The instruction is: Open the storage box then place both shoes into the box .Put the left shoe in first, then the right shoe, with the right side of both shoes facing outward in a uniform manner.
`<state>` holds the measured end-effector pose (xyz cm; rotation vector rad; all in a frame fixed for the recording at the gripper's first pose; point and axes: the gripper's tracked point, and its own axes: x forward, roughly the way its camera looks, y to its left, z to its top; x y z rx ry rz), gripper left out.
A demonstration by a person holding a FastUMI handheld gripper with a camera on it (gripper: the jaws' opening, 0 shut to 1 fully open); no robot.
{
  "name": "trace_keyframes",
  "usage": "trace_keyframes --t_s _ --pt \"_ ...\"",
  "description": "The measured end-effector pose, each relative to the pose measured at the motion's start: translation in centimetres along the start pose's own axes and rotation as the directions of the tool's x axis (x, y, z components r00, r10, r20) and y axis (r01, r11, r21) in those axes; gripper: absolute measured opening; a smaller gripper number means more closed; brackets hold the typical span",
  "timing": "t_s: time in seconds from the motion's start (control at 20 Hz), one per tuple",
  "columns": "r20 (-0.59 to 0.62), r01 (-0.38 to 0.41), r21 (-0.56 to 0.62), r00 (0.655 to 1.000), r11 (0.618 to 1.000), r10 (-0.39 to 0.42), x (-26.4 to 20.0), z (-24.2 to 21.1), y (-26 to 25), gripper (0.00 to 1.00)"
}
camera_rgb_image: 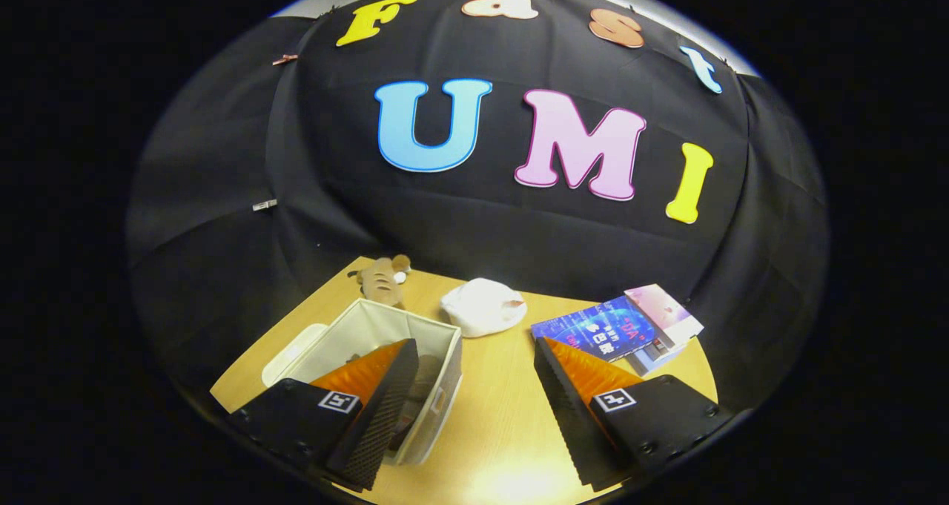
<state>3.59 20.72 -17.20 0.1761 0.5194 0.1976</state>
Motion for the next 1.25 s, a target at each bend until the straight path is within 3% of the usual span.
trace_keyframes --t_s 0.35,0.65,1.25 --pt "0.164 0.079 -0.079 0.984 0.994 -0.065 -6.1 4.0 -5.5 0.98" --pt "0.261 0.120 -0.049 0.960 0.992 -0.104 -10.6 6.4 -8.8 0.98" --pt "0.346 0.207 0.006 0.917 0.978 -0.196 -14.6 5.5 -13.8 0.98"
